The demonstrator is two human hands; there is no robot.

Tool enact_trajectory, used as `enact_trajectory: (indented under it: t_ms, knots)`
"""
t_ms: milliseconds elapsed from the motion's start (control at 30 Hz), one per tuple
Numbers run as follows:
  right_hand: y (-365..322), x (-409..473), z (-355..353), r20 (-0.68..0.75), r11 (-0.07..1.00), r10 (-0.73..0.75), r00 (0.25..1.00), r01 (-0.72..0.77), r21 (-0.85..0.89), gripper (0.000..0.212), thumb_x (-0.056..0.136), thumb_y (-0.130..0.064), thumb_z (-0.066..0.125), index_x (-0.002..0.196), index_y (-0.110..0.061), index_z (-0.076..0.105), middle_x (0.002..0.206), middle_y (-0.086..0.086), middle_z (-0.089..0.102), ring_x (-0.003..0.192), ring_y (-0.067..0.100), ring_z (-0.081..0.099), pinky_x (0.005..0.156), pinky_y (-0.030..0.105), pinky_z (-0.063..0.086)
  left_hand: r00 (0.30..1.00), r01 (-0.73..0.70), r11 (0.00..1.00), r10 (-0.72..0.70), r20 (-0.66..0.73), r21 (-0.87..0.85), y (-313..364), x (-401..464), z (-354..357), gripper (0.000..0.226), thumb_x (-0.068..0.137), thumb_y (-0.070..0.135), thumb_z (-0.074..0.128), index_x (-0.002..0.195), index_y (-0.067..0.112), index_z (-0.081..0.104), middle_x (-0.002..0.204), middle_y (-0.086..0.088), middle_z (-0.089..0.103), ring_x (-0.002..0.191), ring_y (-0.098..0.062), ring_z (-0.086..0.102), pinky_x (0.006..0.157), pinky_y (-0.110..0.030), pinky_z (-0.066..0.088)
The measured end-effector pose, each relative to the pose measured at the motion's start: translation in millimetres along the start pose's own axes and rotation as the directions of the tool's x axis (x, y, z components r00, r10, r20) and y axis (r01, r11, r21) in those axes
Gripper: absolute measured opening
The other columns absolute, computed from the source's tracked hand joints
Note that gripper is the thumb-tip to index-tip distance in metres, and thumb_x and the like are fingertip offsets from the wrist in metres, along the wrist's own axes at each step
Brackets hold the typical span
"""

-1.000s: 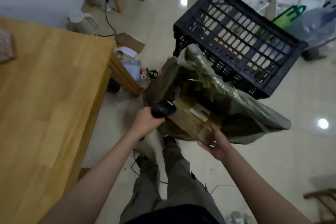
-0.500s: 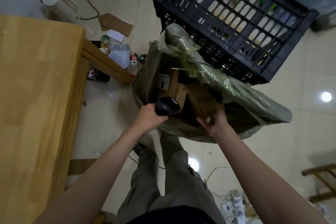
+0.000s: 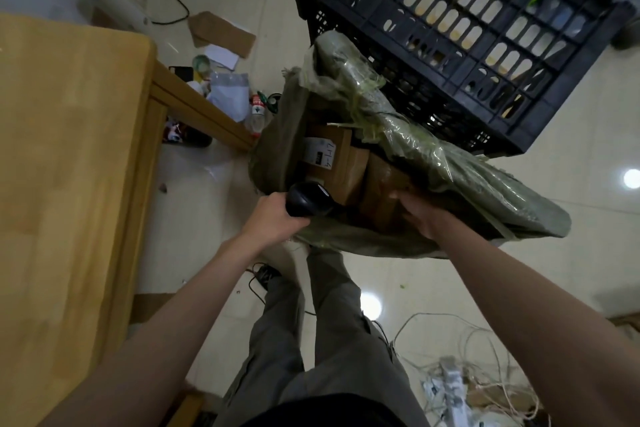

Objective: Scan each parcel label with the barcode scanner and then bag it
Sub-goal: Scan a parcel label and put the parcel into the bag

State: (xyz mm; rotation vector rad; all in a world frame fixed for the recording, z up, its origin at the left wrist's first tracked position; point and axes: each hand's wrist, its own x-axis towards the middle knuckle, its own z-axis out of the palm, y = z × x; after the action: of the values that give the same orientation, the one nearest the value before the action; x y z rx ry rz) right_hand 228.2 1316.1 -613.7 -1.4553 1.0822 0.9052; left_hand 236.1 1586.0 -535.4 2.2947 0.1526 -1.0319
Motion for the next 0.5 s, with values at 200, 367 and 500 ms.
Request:
enact_trajectory:
  t_ms: [200, 367, 500]
  knots:
    - [-24.6, -49.3, 28.4, 0.092, 0.904, -0.153, 0.984, 0.177, -0.39, 0.051, 0.098, -0.023, 0.059, 0.147, -0.019, 0.045, 0.141, 0.004, 0.05, 0.127, 0.024, 0.049, 0.104, 0.035, 0.045, 0.998, 0.001, 0.999, -0.003, -0.065, -0.039, 3.4, -21.8, -36.3, 0.016, 0.081, 0.02, 0.076, 0.074, 0.015, 0.062, 0.067, 0.004, 0.059, 0.062, -0.007, 0.056, 0.045, -0.011, 0.033]
    - [-81.0, -110.4, 88.5, 0.336, 0.545, -0.356, 0.872, 0.486, -0.683, 0.049, 0.096, -0.024, 0.064, 0.142, -0.016, 0.051, 0.138, 0.005, 0.057, 0.123, 0.022, 0.057, 0.097, 0.031, 0.049, 0.973, 0.0, 0.994, -0.026, -0.228, -0.113, -9.3, -69.0, -84.9, 0.014, 0.079, 0.022, 0.077, 0.077, 0.021, 0.063, 0.071, 0.003, 0.063, 0.069, -0.011, 0.059, 0.051, -0.019, 0.035]
    - [-122.8, -161.8, 151.2, 0.458, 0.288, -0.442, 0.771, 0.606, -0.742, 0.047, 0.091, -0.026, 0.067, 0.136, -0.018, 0.054, 0.127, 0.005, 0.063, 0.115, 0.022, 0.061, 0.095, 0.034, 0.051, 0.909, 0.021, 0.98, -0.102, -0.403, -0.2, -38.4, -125.2, -122.2, 0.021, 0.08, 0.018, 0.076, 0.073, 0.018, 0.056, 0.069, 0.003, 0.059, 0.072, -0.014, 0.056, 0.05, -0.022, 0.033]
